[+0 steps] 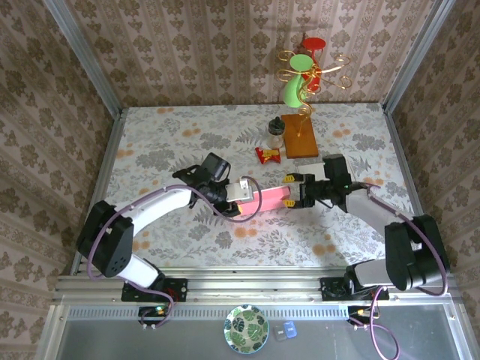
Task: Fold the paper box
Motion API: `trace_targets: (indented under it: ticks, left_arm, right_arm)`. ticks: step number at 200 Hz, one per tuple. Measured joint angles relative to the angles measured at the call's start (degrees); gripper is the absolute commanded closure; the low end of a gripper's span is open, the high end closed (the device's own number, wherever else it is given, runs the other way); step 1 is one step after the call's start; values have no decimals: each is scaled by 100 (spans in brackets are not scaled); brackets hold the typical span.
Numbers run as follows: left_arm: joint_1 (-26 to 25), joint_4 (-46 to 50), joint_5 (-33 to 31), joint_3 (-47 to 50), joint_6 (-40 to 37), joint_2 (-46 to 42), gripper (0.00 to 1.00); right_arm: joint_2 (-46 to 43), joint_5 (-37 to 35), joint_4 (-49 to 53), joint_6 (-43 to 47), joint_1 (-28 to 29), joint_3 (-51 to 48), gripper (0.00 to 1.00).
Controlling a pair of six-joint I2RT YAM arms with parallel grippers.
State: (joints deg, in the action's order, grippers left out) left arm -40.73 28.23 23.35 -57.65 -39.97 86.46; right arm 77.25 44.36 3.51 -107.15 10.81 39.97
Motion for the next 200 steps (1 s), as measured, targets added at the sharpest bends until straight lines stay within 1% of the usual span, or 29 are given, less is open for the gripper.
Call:
trace_targets:
  ticks: [27, 43, 52, 57, 82, 100, 119, 154, 200]
  left_arm:
    - [31, 118, 0, -22, 332, 9, 58]
    - [70, 201, -9, -22, 514, 9, 58]
    - [81, 234, -22, -22, 595, 9, 58]
    - [96, 251, -26, -22, 638, 9, 58]
    - [107, 284, -33, -22, 815, 9, 58]
    - [107, 286, -50, -22, 894, 9, 58]
    - [107, 286, -63, -22, 944, 7, 58]
    - [107, 297, -68, -26, 984, 9, 57]
    - [98, 317, -72, -125, 986, 9, 57]
  right_arm:
    - [-667, -660, 787, 673, -7, 363, 39]
    - [-1193, -1325, 1233, 1027, 164, 415, 46]
    - [-1508, -1770, 1445, 1174, 420, 409, 50]
    - [-1694, -2070, 1506, 1248, 651, 389, 52]
    - [-2168, -3029, 1399, 1386, 1757, 142, 55]
    - [-1985, -3580, 1200, 1410, 2426, -9, 53]
    - [-1628, -3915, 992, 1445, 2793, -13, 53]
    - [-1259, -4251, 588, 1513, 2848, -11, 53]
    - [-988, -4417, 310, 1506, 2900, -11, 54]
